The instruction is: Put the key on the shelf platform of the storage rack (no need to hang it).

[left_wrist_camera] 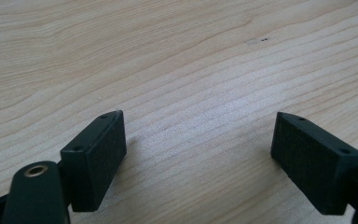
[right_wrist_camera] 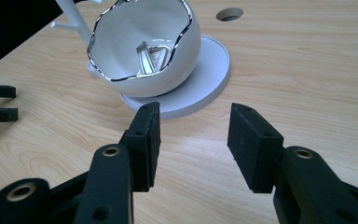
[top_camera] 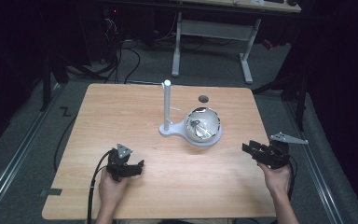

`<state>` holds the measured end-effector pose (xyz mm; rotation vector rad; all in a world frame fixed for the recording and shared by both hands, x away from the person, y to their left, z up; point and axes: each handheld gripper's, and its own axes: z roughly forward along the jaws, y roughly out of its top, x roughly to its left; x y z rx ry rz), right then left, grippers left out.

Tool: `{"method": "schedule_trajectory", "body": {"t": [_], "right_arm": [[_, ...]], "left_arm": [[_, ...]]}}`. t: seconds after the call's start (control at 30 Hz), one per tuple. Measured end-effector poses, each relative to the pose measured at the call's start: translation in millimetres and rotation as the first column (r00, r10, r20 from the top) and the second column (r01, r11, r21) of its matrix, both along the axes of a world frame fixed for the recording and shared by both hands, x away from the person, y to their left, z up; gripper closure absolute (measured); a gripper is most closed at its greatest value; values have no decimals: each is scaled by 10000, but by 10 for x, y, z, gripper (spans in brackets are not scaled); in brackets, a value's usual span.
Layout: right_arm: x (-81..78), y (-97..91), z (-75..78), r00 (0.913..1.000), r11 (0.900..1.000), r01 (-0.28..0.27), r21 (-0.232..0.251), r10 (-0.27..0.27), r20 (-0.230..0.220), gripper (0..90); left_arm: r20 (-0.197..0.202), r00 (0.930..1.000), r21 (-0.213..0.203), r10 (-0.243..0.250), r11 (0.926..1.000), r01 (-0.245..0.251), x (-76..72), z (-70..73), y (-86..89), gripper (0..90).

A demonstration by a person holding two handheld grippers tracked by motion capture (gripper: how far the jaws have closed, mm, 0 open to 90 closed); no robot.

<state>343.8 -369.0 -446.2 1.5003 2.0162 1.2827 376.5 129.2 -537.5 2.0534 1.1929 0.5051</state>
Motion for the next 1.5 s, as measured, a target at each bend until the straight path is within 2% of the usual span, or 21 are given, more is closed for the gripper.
{"method": "schedule_trajectory", "body": {"t": [0.53,0.97,1.33,1.5], "right_arm": [[-67,100,-198,9996,9997,-213,106,215,-172,550],[-77,180,-390,9979,9993,-308,226,320,-554,551],[-65,307,-533,9956,9986,-516,-71,509,-790,552],[-78,363,-595,9955,9975,-533,-472,494,-805,549]], "left_arm": [[1,10000,1,0,10000,0,0,0,0,184],[9,10000,16,-7,10000,7,1,0,1,184],[1,10000,4,-4,10000,4,0,0,0,184],[2,10000,2,-1,10000,1,0,0,0,184]]}}
